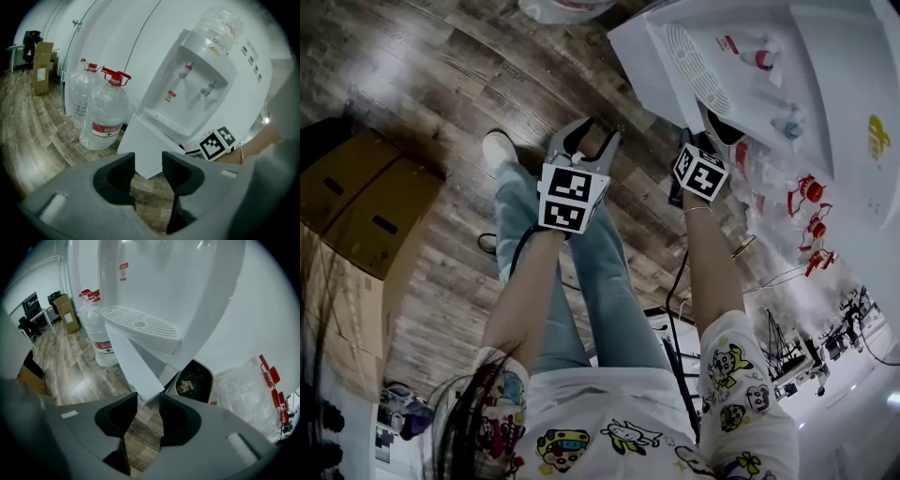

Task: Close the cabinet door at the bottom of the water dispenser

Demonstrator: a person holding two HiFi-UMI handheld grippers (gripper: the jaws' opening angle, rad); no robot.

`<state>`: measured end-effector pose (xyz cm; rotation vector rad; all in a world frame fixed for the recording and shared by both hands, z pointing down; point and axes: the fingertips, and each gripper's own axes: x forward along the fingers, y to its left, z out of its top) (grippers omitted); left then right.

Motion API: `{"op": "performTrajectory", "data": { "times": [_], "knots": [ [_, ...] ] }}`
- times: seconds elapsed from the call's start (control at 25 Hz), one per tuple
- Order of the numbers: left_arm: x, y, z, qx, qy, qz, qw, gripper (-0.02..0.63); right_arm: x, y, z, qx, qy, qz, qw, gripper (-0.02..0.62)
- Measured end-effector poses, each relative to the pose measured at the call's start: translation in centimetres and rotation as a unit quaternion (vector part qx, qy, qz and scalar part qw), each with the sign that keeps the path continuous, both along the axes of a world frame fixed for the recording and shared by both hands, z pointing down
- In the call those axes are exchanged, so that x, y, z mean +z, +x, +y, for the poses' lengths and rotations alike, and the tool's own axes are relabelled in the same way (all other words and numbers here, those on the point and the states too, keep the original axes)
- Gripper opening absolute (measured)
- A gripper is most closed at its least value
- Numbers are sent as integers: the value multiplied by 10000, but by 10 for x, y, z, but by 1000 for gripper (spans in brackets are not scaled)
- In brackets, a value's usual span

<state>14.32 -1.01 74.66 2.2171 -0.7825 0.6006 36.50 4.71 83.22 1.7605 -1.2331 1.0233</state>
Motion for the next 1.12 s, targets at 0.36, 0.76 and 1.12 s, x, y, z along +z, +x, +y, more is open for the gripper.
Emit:
{"op": "performTrajectory", "data": {
  "times": [0.36, 0.76, 1.12],
  "knots": [
    [1, 7, -2, 40, 24, 87, 10000, 178, 3, 30, -9, 341, 5, 179, 9993, 120],
    [17, -16, -7, -138, -76, -34, 9999, 178, 10, 49, -16, 520, -80, 381, 9979, 89],
    [18, -16, -8, -93, -64, 23, 9999, 178, 11, 64, -23, 589, -132, 577, 9965, 77]
  ]
}}
